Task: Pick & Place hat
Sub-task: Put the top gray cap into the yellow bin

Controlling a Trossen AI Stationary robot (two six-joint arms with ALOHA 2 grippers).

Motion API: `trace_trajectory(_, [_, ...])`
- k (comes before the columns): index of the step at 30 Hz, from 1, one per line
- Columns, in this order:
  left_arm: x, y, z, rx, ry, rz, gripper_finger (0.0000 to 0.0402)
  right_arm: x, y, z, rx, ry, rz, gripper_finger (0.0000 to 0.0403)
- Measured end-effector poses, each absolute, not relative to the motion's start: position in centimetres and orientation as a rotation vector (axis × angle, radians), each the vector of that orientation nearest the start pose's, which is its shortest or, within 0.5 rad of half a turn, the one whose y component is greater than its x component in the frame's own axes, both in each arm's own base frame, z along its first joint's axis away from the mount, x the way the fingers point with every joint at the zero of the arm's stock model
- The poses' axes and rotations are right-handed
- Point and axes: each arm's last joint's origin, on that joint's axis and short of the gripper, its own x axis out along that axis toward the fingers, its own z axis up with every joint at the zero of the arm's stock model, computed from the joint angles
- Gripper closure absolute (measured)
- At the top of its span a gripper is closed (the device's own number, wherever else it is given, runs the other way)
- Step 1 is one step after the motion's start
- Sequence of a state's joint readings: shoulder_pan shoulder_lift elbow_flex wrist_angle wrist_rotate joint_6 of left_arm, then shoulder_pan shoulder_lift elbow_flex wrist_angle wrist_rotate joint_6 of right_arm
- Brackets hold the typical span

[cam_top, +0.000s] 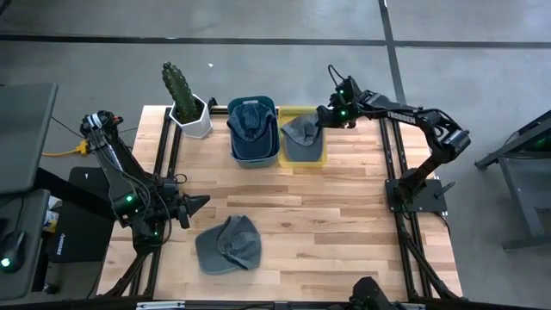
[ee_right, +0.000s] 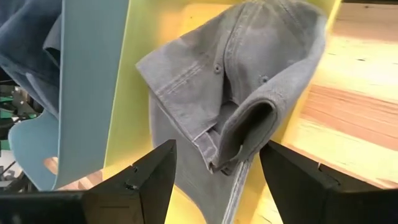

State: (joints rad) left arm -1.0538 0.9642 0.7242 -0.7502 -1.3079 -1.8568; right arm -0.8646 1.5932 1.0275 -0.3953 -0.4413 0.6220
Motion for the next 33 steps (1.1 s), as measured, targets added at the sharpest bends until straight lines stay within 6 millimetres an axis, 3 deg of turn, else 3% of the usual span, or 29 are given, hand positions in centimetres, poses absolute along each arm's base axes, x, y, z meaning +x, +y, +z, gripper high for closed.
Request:
trace_trajectory(22, [10.5,-12.8,25.8,-0.92,0.036,0.442,0.0401,20.8,-23.8,20.8,1.144,0.667,-0.631,0.0179])
trace_trajectory(33, [10.5,-12.8,25.8,-0.921,0.036,0.442,0.0401,18.6,-24.5,21.3,1.161,0.682,-0.668,0.0179])
